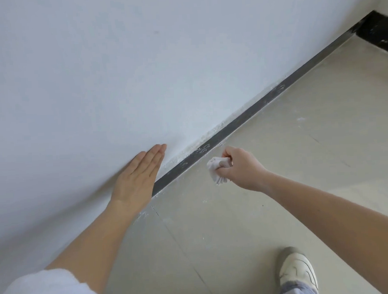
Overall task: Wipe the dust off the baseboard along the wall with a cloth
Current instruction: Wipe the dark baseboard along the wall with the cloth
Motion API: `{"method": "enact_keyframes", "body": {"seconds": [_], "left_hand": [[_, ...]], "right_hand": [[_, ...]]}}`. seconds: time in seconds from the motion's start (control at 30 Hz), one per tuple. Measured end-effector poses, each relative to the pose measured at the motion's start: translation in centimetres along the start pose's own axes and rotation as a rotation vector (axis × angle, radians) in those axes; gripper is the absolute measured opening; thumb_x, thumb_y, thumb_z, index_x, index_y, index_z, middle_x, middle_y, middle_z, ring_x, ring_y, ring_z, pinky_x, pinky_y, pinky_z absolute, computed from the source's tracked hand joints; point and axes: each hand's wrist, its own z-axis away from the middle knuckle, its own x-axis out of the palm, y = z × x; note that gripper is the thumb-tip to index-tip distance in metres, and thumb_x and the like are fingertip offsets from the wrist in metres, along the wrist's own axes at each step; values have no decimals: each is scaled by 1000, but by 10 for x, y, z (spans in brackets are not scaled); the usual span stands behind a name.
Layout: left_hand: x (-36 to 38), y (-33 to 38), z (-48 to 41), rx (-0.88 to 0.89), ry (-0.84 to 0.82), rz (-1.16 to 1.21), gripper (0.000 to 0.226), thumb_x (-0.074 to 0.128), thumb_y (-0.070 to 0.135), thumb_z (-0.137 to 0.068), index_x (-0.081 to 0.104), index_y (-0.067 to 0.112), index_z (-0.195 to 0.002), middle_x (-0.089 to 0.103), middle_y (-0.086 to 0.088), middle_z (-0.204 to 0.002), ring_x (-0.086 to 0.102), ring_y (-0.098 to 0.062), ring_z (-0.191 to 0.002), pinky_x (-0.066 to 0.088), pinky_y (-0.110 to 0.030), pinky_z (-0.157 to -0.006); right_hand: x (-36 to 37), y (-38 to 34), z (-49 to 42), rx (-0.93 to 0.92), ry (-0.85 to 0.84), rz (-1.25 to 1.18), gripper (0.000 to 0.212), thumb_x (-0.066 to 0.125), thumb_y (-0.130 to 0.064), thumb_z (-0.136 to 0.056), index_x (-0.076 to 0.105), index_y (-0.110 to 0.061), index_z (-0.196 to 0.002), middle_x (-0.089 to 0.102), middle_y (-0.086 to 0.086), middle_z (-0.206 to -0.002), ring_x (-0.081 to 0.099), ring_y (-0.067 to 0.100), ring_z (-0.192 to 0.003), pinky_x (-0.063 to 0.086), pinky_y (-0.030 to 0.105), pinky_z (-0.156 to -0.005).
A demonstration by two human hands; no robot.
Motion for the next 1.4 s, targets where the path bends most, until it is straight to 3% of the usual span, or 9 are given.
{"method": "enact_keyframes", "body": {"seconds": [0.17, 0.33, 0.47, 0.73, 0.97, 1.13, 1.23, 1.3, 1.4], "left_hand": [[29, 9, -1, 5, 109, -90, 64, 20, 9, -91, 3, 4, -153, -8, -5, -161, -7, -21, -147, -10, -36, -119], [60, 25, 12, 17, 148, -243, 61, 2, -4, -92, -2, 2, -152, -13, -9, -159, -9, -25, -146, -9, -37, -118], [64, 19, 15, 20, 174, -350, 63, 8, -2, -91, -2, 2, -153, -11, -9, -160, -6, -23, -147, -7, -37, -118], [53, 7, 25, -3, 148, -358, 60, 7, 2, -94, 3, 6, -154, -8, -5, -160, 0, -20, -147, -4, -36, -118], [57, 8, 22, -26, 175, -342, 60, 21, 11, -96, 8, 8, -154, 0, -2, -161, -1, -21, -146, -2, -35, -118], [60, 10, 21, -36, 180, -325, 64, 33, 20, -96, 8, 12, -155, -1, 1, -161, 1, -20, -146, -1, -35, -118], [61, 10, 19, -34, 193, -316, 65, 36, 21, -96, 10, 12, -155, 0, 1, -161, 4, -20, -147, 1, -35, -118], [62, 11, 19, -35, 194, -329, 65, 36, 23, -96, 10, 13, -155, 0, 1, -161, 3, -20, -146, 1, -35, -118], [64, 14, 18, -42, 188, -364, 67, 36, 24, -94, 9, 15, -155, -1, 2, -161, 1, -21, -146, -1, -36, -118]], "right_hand": [[33, 13, -43, -89, -122, 85, 11, 57, -20, -87, 47, -15, -86, 50, -1, -74, 42, 14, -61, 32, 24, -50], [114, 25, -75, -255, -270, 162, 14, 47, -30, -94, 44, -16, -93, 60, 6, -81, 48, 21, -65, 36, 30, -53], [178, 26, -73, -340, -356, 207, 18, 47, -32, -94, 38, -17, -92, 61, 9, -87, 54, 27, -75, 44, 37, -61], [203, 9, -68, -264, -10, -59, 35, 51, -42, -91, 32, -18, -73, 52, 1, -63, 52, 27, -64, 40, 35, -57], [157, 30, -91, -271, 191, -132, 37, 61, -37, -84, 35, -17, -66, 42, -5, -56, 41, 15, -53, 32, 31, -50], [134, 54, -108, -142, 400, -185, 33, 60, -24, -83, 34, -16, -64, 38, -5, -56, 38, 12, -51, 26, 26, -47], [123, 69, -118, -33, 527, -287, 31, 57, -24, -82, 33, -17, -64, 38, -3, -57, 54, 27, -60, 44, 35, -52], [120, 74, -115, -10, 550, -353, 31, 56, -28, -78, 31, -18, -62, 36, -3, -57, 58, 34, -63, 52, 48, -60], [141, 72, -99, -105, 362, -264, 32, 58, -31, -78, 33, -19, -62, 38, -2, -53, 56, 32, -60, 44, 38, -53]]}}
